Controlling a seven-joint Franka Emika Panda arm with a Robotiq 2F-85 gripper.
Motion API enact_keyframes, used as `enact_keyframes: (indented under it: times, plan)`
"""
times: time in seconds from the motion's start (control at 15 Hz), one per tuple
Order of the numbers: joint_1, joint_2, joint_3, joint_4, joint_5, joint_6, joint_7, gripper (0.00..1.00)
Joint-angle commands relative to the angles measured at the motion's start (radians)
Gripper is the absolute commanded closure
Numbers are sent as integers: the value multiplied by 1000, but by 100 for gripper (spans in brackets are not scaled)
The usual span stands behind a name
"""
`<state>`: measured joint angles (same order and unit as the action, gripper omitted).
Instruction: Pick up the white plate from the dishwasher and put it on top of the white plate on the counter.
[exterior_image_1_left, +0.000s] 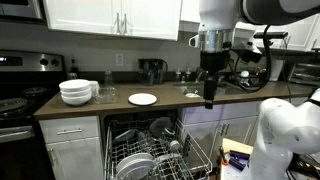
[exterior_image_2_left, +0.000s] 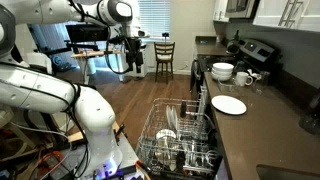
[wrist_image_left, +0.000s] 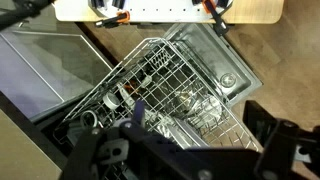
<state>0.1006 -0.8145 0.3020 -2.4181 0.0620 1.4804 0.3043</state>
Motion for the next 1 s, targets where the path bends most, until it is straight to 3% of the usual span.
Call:
enact_keyframes:
  times: [0.0,0.53,0.93]
  plan:
    - [6,2,-5,2,-3,-1,4,0]
    - [6,2,-5,2,-3,-1,4,0]
    - [-8,193,-35,64,-102,107,-108,0]
